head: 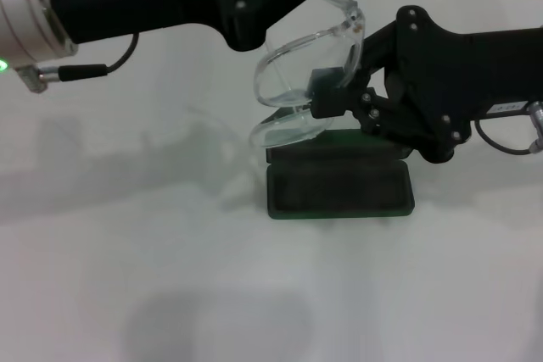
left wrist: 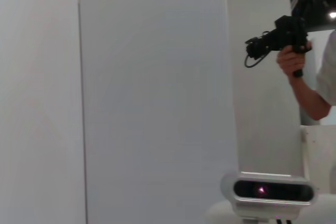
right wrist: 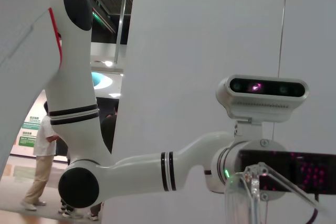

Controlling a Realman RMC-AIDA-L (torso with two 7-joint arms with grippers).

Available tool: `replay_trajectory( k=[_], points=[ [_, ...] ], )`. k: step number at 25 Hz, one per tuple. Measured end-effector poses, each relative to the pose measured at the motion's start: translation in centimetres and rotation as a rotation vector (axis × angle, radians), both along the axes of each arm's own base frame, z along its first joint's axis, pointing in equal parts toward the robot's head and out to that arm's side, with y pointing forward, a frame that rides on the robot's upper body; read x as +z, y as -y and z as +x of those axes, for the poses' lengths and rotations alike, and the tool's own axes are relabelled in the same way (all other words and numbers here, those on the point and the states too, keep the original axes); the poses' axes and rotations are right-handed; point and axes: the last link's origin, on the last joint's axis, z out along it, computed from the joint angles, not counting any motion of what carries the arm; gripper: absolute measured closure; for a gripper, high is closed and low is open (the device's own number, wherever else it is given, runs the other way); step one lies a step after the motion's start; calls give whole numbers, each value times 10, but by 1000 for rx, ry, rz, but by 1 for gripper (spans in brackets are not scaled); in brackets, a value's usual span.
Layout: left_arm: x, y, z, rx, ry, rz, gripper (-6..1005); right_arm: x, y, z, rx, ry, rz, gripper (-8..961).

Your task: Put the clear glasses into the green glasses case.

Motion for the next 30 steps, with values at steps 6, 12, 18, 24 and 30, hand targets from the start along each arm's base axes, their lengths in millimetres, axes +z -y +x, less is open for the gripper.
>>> replay_trajectory(
  k=[6,12,18,24,30],
  points=[
    [-2,1,1,-9,-37,-27,966,0,0,1,0,-1,5,896],
    [1,2,2,-31,-57,-52,966,-1,0,3,-7,-3,4,896],
    [4,4,3,-42,-62,-70,966,-2,1,3,-9,-6,2,896],
    [6,5,5,-63,-84,-102,966,-3,2,5,-7,-9,-7,896],
    [10,-1,-1,-43,-102,-47,966,-1,6,5,8,-19,-22,896]
  ],
)
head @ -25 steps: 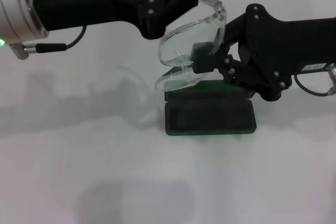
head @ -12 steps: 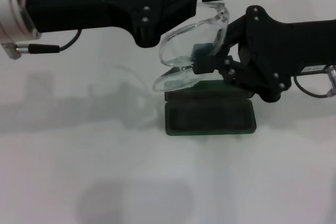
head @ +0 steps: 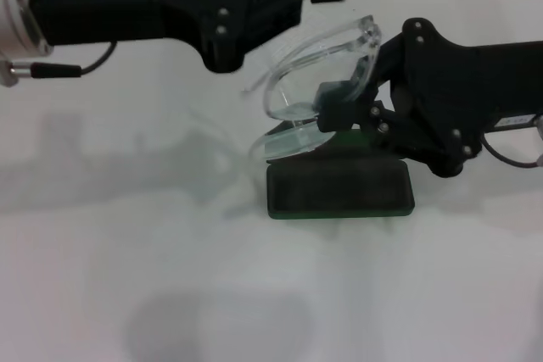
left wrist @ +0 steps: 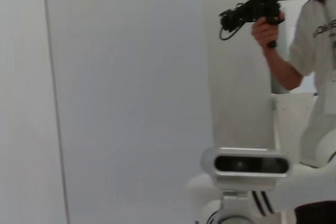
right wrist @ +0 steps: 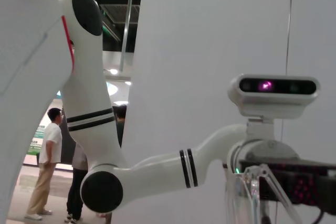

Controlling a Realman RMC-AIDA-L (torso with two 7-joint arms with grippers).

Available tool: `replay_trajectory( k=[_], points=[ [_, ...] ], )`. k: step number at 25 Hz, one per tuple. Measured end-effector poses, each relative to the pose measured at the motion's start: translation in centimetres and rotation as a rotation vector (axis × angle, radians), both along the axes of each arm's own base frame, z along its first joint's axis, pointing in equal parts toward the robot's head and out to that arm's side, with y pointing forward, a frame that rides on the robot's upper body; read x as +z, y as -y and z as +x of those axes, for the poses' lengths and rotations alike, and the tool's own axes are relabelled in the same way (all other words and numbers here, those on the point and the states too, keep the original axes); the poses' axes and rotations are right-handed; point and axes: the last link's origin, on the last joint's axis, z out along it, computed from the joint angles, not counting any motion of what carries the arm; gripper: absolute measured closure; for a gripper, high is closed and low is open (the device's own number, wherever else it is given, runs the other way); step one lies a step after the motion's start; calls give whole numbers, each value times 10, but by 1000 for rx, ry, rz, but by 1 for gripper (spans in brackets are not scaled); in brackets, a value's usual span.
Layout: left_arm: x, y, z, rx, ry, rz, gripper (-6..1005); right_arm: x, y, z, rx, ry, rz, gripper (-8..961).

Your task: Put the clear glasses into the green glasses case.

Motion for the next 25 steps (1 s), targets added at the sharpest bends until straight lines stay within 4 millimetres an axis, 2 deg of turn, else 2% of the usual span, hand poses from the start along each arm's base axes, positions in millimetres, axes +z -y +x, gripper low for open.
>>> replay_trajectory(
  k=[13,25],
  points=[
    [-9,1,-2,-19,-47,-40,966,1,2,3,-12,-27,5,896],
    [-10,4,-1,-37,-60,-60,966,1,2,3,-12,-27,4,895]
  ],
)
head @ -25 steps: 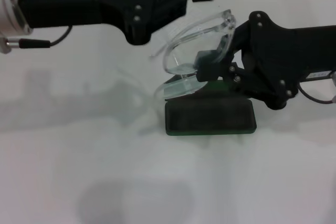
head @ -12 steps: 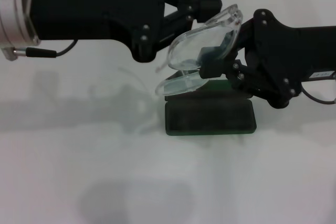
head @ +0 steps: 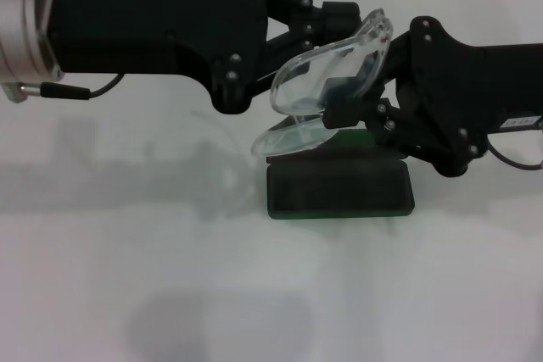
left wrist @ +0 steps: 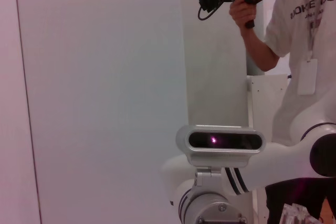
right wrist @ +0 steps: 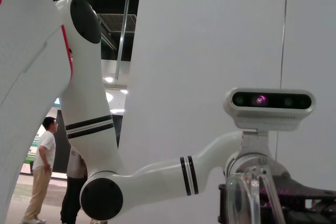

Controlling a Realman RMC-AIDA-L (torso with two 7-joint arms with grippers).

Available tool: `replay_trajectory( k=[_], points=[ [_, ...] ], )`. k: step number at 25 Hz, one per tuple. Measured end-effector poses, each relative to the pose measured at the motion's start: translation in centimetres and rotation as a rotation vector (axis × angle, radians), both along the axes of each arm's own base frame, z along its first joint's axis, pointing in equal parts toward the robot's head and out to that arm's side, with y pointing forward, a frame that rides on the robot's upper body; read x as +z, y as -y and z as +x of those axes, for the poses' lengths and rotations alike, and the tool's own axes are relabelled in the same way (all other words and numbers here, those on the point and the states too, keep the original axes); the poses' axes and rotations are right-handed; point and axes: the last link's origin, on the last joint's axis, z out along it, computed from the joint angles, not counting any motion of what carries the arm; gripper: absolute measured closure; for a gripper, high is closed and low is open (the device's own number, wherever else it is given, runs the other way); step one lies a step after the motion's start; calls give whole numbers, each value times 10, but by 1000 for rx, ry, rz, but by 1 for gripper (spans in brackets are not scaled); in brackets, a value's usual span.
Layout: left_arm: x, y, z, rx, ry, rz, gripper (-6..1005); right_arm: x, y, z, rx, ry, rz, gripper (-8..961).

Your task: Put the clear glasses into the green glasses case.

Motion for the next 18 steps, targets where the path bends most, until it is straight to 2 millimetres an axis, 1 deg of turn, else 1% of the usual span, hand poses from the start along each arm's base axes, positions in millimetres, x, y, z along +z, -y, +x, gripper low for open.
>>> replay_trajectory(
  k=[8,12,14,18],
  points=[
    [0,1,-1,-2,-3,-4,966,0,0,0,-1,-2,2,895],
    [4,-1,-2,3,8,19,966,1,-1,0,-2,-13,6,895],
    [6,-4,-5,16,9,36,966,1,-1,0,-2,-18,10,895],
    [15,-13,-18,65,-8,98,966,1,2,2,15,-41,19,896]
  ],
)
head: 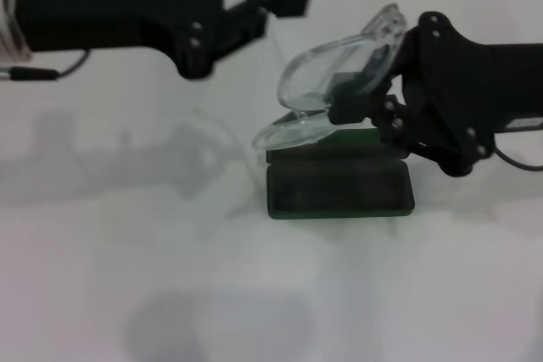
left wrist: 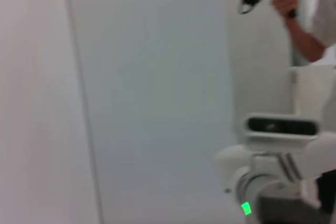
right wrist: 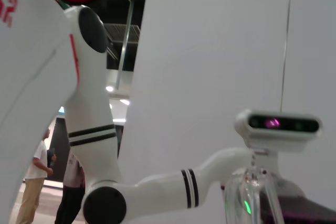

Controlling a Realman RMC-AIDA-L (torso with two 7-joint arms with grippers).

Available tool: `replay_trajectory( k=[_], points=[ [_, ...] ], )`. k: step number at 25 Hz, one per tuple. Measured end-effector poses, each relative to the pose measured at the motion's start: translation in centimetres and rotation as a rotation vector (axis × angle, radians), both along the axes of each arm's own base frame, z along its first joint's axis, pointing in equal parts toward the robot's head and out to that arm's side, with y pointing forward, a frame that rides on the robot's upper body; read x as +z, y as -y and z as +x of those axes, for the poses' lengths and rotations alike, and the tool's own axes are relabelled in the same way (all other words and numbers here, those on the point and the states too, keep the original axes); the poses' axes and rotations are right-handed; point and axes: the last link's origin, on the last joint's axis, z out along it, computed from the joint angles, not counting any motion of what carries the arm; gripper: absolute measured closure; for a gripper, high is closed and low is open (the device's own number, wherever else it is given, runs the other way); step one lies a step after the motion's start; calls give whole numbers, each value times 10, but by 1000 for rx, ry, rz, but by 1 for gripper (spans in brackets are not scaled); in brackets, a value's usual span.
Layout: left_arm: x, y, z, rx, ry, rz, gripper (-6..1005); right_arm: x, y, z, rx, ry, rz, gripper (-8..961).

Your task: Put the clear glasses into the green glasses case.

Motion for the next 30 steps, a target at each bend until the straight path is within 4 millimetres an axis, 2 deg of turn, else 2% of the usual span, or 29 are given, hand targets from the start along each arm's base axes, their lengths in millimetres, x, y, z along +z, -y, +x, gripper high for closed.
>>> replay_trajectory(
  k=[8,14,18,24,30],
  points=[
    [26,-16,-37,159,11,90,966,11,9,8,32,-80,51,896],
    [25,-18,-45,188,17,78,966,17,14,8,76,-116,63,895],
    [18,-24,-42,184,44,50,966,16,15,5,107,-121,58,895],
    [-3,-32,-22,139,113,-37,966,12,12,1,105,-119,49,896],
    [-13,-30,-8,87,147,-106,966,9,10,5,73,-133,55,896]
  ],
)
